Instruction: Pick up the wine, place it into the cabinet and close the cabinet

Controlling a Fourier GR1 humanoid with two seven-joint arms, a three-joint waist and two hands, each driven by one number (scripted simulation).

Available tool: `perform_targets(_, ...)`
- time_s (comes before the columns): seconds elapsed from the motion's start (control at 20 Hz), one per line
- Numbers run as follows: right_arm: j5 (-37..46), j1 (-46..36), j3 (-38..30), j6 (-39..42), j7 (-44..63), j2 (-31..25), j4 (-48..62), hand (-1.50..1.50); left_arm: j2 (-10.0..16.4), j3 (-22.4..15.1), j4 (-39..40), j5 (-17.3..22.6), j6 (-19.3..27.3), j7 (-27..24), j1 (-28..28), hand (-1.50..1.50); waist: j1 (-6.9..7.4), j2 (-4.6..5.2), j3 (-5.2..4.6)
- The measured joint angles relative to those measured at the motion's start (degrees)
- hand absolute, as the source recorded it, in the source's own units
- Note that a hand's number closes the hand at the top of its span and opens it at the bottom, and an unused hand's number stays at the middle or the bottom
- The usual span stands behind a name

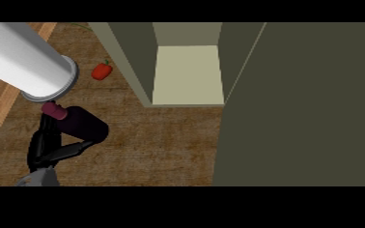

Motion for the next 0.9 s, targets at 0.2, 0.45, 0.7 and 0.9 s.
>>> perform_targets(0.2, -0.1, -0.6, -0.1, -0.2, 0.1, 0.2, 0.1, -1.50, 1.5, 0.3, 6.6, -0.1, -1.3, -2.6, -2.9, -1.50, -0.04, 0.03, -0.01)
perform_targets(0.45, -0.2, -2.0, -0.4, -1.0, 2.0, -0.5, -0.1, -1.50, 1.5, 0.0, 11.8, -0.2, -1.9, -4.8, -5.4, -1.50, 0.02, 0.03, -0.01)
perform_targets(0.7, -0.2, -2.1, -0.4, -0.8, 1.8, -0.6, 0.1, -1.50, 0.8, 0.8, 17.5, 1.4, -5.9, -7.0, -7.6, 1.50, -0.17, 0.07, -0.04)
perform_targets(0.9, -0.4, -1.9, -0.2, -1.1, 2.2, -0.7, -0.3, -1.50, 0.7, 0.4, 22.0, 0.8, -8.5, -9.8, -9.6, 1.50, -0.57, 0.14, -0.07)
